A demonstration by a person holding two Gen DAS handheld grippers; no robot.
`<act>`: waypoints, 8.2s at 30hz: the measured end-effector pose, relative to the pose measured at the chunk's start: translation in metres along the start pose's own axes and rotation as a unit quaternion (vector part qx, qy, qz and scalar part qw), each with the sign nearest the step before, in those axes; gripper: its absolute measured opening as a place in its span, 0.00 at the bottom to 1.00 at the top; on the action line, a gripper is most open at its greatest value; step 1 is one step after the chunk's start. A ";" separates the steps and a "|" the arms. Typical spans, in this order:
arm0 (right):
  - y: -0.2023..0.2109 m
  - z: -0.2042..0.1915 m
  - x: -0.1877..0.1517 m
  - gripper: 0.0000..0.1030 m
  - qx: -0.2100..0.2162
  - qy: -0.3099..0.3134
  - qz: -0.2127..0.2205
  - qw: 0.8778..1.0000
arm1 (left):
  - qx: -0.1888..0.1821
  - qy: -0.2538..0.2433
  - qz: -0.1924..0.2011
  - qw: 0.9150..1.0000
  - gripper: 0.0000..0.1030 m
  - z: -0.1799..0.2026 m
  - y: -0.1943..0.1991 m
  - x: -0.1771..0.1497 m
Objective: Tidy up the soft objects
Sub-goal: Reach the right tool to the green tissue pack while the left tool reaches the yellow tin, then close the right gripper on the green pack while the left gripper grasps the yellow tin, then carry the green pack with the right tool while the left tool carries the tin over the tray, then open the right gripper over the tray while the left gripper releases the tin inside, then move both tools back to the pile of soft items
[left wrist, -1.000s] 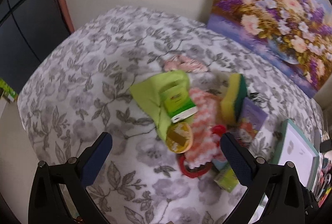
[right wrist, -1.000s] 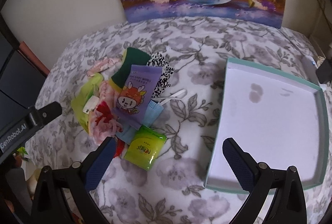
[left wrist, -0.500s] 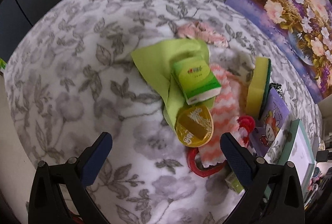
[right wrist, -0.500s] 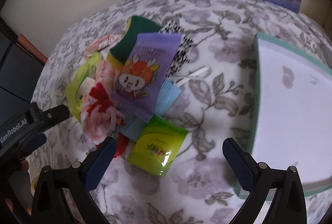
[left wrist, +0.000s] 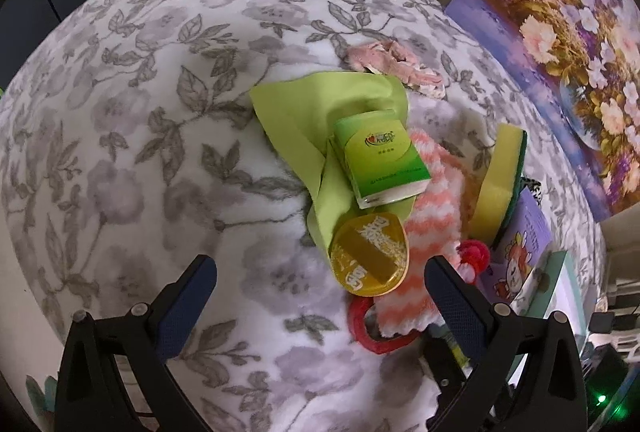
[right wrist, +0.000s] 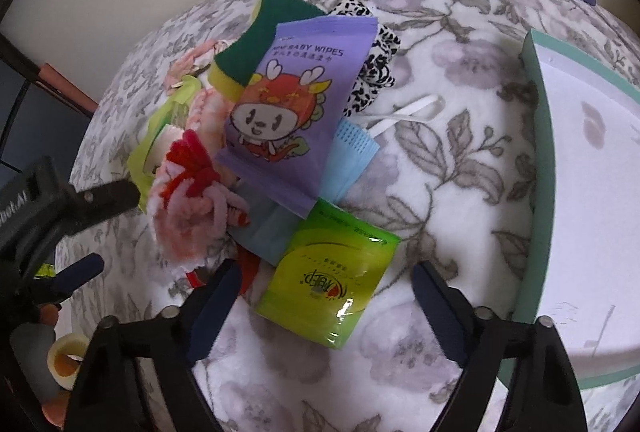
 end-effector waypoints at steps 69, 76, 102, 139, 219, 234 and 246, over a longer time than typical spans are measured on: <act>0.095 0.032 0.032 0.56 -0.003 -0.007 0.069 0.998 | -0.122 -0.081 0.137 0.980 0.14 0.076 0.092 0.004; 0.111 0.077 0.044 0.56 -0.065 -0.030 0.088 0.994 | -0.189 -0.139 0.114 0.965 0.14 0.129 0.097 -0.019; 0.123 0.251 0.051 0.56 -0.178 -0.163 0.071 0.968 | -0.226 -0.353 0.035 0.907 0.14 0.302 0.026 -0.126; 0.104 0.249 0.049 0.56 -0.176 -0.146 0.038 0.973 | -0.216 -0.371 0.070 0.900 0.25 0.278 0.001 -0.150; 0.066 0.038 0.061 1.00 0.017 -0.039 0.082 0.996 | 0.044 -0.089 0.161 0.982 0.98 0.035 0.067 0.029; 0.026 0.026 0.062 0.99 0.051 -0.077 0.084 0.992 | 0.091 -0.062 0.096 0.989 0.98 0.027 0.014 0.029; 0.013 0.009 0.068 0.94 0.009 -0.042 0.095 0.995 | 0.100 -0.034 0.069 0.992 0.98 0.017 -0.013 0.029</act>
Point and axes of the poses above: each gripper's, at about its wrist camera, not at the fingertips, and y roughly against the way its jaws point, z to its right, x to its top, the point moved 3 cm from there along -y, roughly the way its jaws point, and after that the axes turned 12 degrees about z, right-handed, at the moved point
